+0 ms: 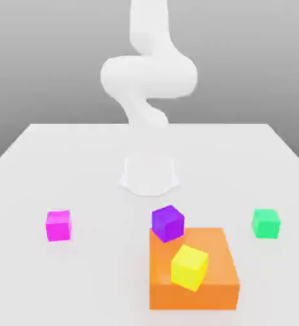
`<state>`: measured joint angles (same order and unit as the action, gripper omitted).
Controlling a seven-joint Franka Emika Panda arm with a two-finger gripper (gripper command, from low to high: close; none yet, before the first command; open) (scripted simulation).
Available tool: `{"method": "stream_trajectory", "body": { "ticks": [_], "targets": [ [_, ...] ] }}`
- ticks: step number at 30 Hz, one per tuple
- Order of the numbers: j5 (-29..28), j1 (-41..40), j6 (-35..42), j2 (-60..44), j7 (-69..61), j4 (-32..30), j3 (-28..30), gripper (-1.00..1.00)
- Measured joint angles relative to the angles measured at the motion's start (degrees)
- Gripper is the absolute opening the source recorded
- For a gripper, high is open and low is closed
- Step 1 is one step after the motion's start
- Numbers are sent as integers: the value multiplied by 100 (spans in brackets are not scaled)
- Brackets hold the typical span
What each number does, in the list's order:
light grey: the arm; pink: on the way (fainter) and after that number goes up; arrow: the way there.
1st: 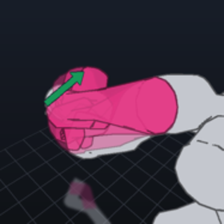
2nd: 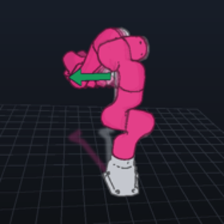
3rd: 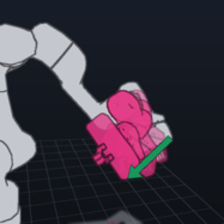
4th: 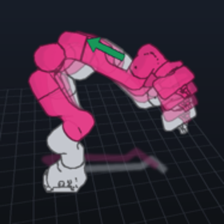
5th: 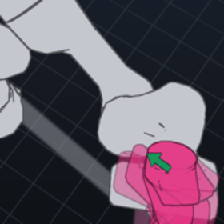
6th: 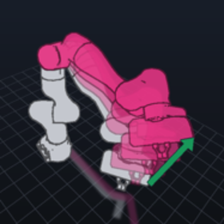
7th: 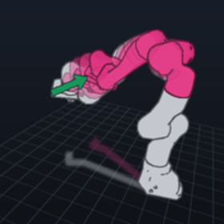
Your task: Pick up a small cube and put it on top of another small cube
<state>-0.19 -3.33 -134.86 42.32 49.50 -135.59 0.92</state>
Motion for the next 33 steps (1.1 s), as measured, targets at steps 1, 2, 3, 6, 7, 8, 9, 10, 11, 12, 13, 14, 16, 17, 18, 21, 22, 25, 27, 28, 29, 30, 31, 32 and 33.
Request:
{"method": "stream_trajectory", "body": {
  "ticks": [1,2,3,6,7,8,9,10,11,12,13,14,16,17,18,21,22,25,27,28,29,30,31,32,33],
  "targets": [
    [-12,-159,-150,-175,181,-182,45,0],
    [-22,-318,-297,-348,359,-361,86,0],
    [-32,-476,-443,-521,536,-538,127,0],
    [-65,-948,-876,-1032,1070,-1066,242,0],
    [-79,-1105,-1021,-1203,1252,-1243,281,0],
    [-93,-1265,-1166,-1375,1437,-1422,317,0],
    [-108,-1427,-1313,-1550,1625,-1603,354,0],
    [-124,-1592,-1462,-1729,1819,-1787,392,0],
    [-142,-1761,-1615,-1913,2017,-1974,429,0],
    [-162,-1933,-1771,-2104,2223,-2164,469,0],
    [-184,-2110,-1933,-2304,2437,-2358,511,0],
    [-212,-2290,-2102,-2515,2663,-2557,561,0],
    [-274,-2677,-2471,-2988,3146,-2973,672,0],
    [-350,-2862,-2717,-3321,3398,-3135,748,0],
    [-480,-2981,-3019,-3737,3653,-3228,865,0],
    [-645,-3133,-3647,-4546,3926,-3233,965,0],
    [-573,-3192,-3828,-4767,3890,-3208,884,0],
    [-393,-3789,-4349,-5388,3767,-3118,238,0],
    [-375,-3945,-4452,-5512,3752,-3099,79,-100],
    [-377,-3945,-4454,-5512,3754,-3099,79,-100],
    [-381,-3945,-4457,-5512,3757,-3099,79,-100],
    [-384,-3945,-4461,-5512,3761,-3099,78,-100],
    [-388,-3945,-4465,-5512,3765,-3099,78,-100],
    [-340,-4000,-4515,-5574,3729,-3090,11,-100],
    [-371,-3914,-4455,-5504,3754,-3101,104,-100]
  ]
}}
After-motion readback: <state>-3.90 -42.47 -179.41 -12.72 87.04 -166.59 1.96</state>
